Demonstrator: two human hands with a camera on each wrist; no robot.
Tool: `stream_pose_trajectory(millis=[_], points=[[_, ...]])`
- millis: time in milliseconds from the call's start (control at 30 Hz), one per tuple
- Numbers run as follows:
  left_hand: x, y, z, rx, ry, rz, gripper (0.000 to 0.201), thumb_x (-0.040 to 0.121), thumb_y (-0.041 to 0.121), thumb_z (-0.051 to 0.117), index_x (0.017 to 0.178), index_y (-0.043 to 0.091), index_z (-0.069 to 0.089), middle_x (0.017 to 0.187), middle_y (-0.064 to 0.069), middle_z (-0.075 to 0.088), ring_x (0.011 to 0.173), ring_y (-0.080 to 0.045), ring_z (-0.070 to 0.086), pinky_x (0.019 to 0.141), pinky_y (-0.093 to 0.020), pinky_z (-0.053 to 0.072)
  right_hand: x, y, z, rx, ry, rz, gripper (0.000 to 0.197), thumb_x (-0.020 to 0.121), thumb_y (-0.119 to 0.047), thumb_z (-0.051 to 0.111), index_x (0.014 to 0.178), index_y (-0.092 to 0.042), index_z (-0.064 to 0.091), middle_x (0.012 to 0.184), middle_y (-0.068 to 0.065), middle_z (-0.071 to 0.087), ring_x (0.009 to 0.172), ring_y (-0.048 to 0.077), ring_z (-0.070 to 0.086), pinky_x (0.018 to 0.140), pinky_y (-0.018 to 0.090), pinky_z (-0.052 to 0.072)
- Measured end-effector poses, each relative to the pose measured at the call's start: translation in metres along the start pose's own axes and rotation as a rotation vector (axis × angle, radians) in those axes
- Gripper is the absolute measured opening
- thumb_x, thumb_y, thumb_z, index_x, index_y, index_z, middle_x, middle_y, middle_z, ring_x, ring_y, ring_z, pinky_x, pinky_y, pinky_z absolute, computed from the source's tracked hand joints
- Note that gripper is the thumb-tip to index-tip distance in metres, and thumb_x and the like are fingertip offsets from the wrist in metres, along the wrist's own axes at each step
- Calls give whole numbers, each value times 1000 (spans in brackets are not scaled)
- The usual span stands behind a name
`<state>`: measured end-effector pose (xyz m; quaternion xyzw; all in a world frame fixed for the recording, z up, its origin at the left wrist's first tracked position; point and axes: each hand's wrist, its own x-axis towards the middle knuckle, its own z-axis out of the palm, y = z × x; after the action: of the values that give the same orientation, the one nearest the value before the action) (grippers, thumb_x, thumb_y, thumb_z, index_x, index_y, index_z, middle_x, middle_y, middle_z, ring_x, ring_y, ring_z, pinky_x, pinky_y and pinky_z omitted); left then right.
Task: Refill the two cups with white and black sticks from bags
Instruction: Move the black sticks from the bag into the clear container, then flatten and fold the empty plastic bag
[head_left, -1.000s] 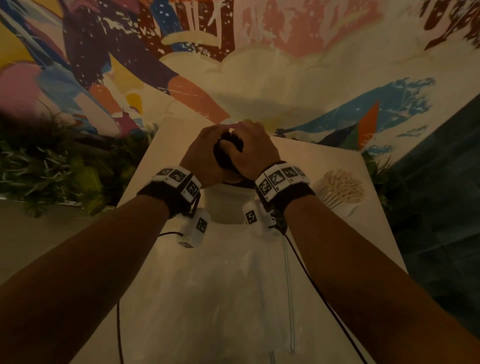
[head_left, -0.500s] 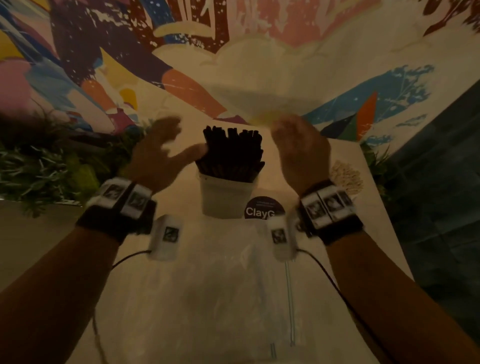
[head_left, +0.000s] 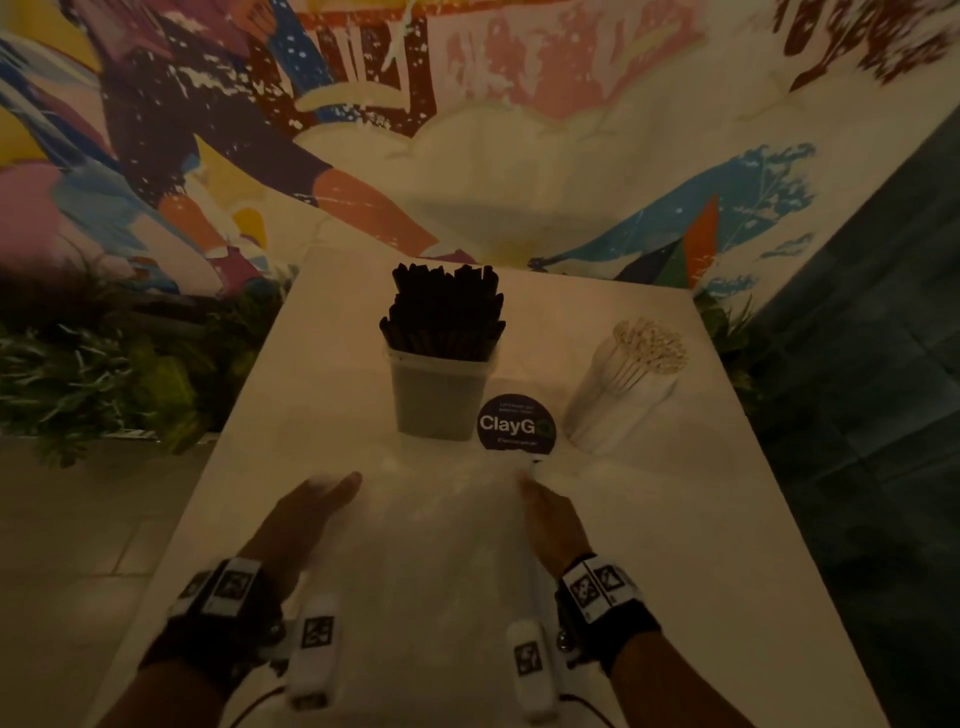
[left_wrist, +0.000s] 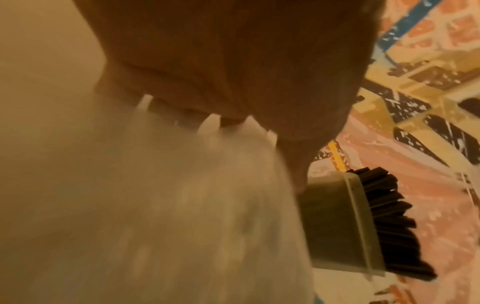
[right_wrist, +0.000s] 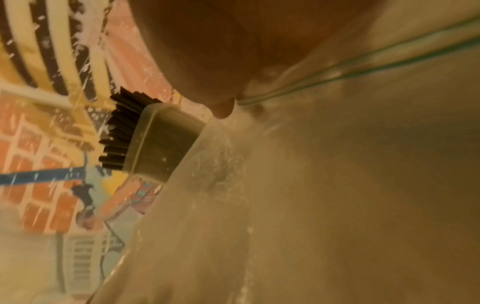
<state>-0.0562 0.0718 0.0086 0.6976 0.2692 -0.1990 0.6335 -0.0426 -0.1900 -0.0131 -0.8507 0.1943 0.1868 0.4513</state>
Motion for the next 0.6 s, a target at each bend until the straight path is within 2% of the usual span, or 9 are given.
stream_pose_trajectory(millis=[67,133,233,300,367,400,467,533,600], points=[[-5,0,1,-118,-11,34,34,84,44,64,98,13,63,89,-8,66,92,-29,63,75,-42,51,-4,6,-7,55,-24,44,40,96,-45,45,120,-18,61,127,7,59,114,25,55,97,28,40],[-10,0,1,-142,-26,70,21,93,30,54,101,10,56,86,-4,60,80,-22,59,66,-34,47,-11,15,-16,326,-71,169,39,80,-51,66,108,-25,69,121,4,64,108,27,60,98,39,48],[-17,-4,-1,-180,-15,98,7,94,23,54,91,18,58,92,-7,62,84,-26,59,74,-36,48,-18,29,-28,763,-235,286,44,71,-40,76,107,-16,71,112,13,69,107,36,61,96,50,48],[-22,-6,-4,-274,-3,89,4,90,32,59,91,31,63,105,-11,66,100,-31,60,90,-39,45,-26,34,-37,791,-214,224,27,75,-24,72,99,-10,73,109,16,69,104,36,61,92,46,50],[-29,-2,-2,-279,-56,105,35,82,53,59,91,22,71,101,-11,69,97,-30,63,91,-45,45,-36,36,-47,787,-135,136,16,74,-13,70,89,-8,74,104,17,70,98,35,62,88,44,50],[-31,-1,-1,-352,-88,120,39,80,53,58,91,17,70,96,-10,69,93,-30,62,87,-46,46,-39,38,-52,804,-118,84,19,72,-11,71,90,-5,72,103,18,70,97,36,62,89,46,50],[-34,6,8,-448,-70,205,25,77,35,62,85,12,67,87,-9,66,88,-29,59,80,-42,47,-47,43,-64,872,-77,-11,21,69,-7,70,89,-1,69,94,18,71,90,35,64,83,45,53],[-42,15,19,-470,12,293,11,82,20,61,78,10,63,76,-5,63,78,-24,58,71,-36,48,-54,49,-78,963,-7,-87,8,68,-3,67,75,-6,64,76,11,70,74,28,63,67,37,52],[-50,21,31,-456,39,358,14,89,12,55,76,10,60,68,1,65,73,-20,58,69,-34,48,-62,54,-90,1036,4,-129,10,64,-4,66,69,-10,59,70,7,67,67,24,60,59,33,50]])
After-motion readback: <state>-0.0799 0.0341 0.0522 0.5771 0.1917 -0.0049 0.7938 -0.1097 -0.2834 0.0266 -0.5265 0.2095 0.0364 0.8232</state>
